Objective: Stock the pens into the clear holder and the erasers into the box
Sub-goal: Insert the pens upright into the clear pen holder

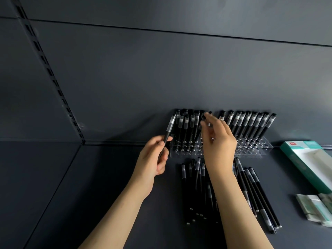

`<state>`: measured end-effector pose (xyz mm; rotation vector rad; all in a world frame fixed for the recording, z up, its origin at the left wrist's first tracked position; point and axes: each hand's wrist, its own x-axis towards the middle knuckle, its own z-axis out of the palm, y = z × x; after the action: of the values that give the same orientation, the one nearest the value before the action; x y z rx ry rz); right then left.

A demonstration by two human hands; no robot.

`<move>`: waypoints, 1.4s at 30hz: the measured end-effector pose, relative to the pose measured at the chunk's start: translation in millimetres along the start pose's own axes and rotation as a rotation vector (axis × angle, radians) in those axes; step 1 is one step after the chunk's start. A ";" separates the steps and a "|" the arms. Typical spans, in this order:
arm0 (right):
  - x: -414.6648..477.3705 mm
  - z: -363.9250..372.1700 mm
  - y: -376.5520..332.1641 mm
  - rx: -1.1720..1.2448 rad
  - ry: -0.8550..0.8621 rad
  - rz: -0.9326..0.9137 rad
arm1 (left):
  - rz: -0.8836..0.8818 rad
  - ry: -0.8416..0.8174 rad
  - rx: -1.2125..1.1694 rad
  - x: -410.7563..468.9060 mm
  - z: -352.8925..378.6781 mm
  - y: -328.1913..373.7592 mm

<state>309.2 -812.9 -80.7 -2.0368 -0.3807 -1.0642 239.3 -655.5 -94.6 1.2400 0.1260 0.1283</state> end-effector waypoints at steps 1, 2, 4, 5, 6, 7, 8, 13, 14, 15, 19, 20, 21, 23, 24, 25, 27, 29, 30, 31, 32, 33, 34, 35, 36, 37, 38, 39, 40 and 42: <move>-0.1 -0.2 0.5 0.002 -0.015 0.003 | 0.004 -0.003 0.007 0.1 0.0 -0.2; -0.2 -0.2 0.5 0.009 -0.033 0.007 | 0.011 -0.007 0.017 0.1 -0.1 -0.4; -0.4 -1.8 -1.0 0.033 -0.062 0.013 | 0.026 -0.018 0.035 -0.5 0.1 -0.7; -0.2 -3.4 -3.0 0.053 -0.073 0.015 | 0.031 -0.025 0.037 -0.9 0.3 -0.3; 0.1 -5.5 -5.5 0.084 -0.087 0.022 | 0.034 -0.035 0.038 -1.7 0.2 -0.2; 0.8 -8.1 -9.1 0.124 -0.104 0.038 | 0.037 -0.049 0.043 -2.2 0.6 0.1; 1.5 -10.9 -12.9 0.165 -0.123 0.061 | 0.040 -0.066 0.054 -3.1 1.0 0.1; 0.1 -18.0 -25.6 0.444 -0.274 0.312 | 0.027 -0.092 0.113 -6.3 7.3 -3.8; -0.4 -17.9 -27.3 0.530 -0.299 0.375 | 0.024 -0.094 0.118 -6.6 8.8 -5.1; -0.6 -17.8 -28.8 0.607 -0.311 0.425 | 0.021 -0.101 0.123 -6.4 10.4 -6.6; 0.6 -19.8 -29.1 0.796 -0.297 0.513 | 0.072 -0.110 0.206 -3.1 11.1 -10.6; 1.8 -21.2 -27.6 0.823 -0.271 0.514 | 0.110 -0.100 0.254 -1.3 9.4 -11.6; 3.7 -23.0 -25.7 0.837 -0.228 0.516 | 0.164 -0.088 0.319 0.3 7.2 -12.9; 8.3 -27.8 -20.4 0.849 -0.087 0.532 | 0.339 -0.050 0.538 4.9 -0.1 -17.7; 10.9 -31.2 -17.3 0.844 -0.001 0.534 | 0.445 -0.029 0.679 7.7 -4.7 -21.5; 13.4 -35.1 -14.6 0.820 0.087 0.525 | 0.532 -0.011 0.822 10.3 -8.6 -25.7; 16.9 -42.5 -9.4 0.738 0.232 0.486 | 0.631 0.010 1.047 13.4 -12.4 -32.8; 18.0 -47.2 -6.2 0.653 0.301 0.446 | 0.659 0.007 1.195 13.5 -12.0 -40.0; 17.9 -47.7 -5.0 0.607 0.308 0.425 | 0.654 0.005 1.262 12.9 -11.1 -43.2; 17.7 -47.1 -4.5 0.566 0.301 0.402 | 0.646 0.006 1.322 12.5 -10.6 -45.7; 16.9 -45.8 -4.1 0.534 0.288 0.380 | 0.638 0.009 1.367 12.4 -10.4 -47.1; 16.1 -44.1 -3.9 0.510 0.273 0.358 | 0.633 0.013 1.397 12.4 -10.2 -47.8; 15.1 -42.2 -3.6 0.485 0.256 0.337 | 0.633 0.016 1.414 12.1 -10.3 -47.8; 14.2 -40.3 -4.0 0.456 0.235 0.315 | 0.636 0.018 1.424 12.0 -10.4 -47.6; 13.2 -38.9 -4.3 0.427 0.209 0.296 | 0.637 0.017 1.431 11.9 -10.4 -47.4; 12.2 -37.7 -4.8 0.405 0.181 0.279 | 0.634 0.012 1.436 11.9 -10.2 -47.4; 11.3 -37.0 -4.8 0.392 0.158 0.267 | 0.628 0.006 1.440 11.7 -9.9 -47.6; 10.8 -36.6 -4.7 0.386 0.144 0.257 | 0.618 -0.001 1.441 11.7 -9.8 -48.0; 10.5 -36.6 -4.9 0.381 0.137 0.250 | 0.609 -0.007 1.440 11.5 -9.8 -48.2; 11.1 -36.5 -5.3 0.369 0.131 0.240 | 0.596 -0.016 1.432 11.4 -9.7 -48.0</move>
<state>292.5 -838.2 -56.9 -1.6303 -0.2363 -0.8991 250.3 -660.0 -143.4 2.6850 -0.2279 0.6148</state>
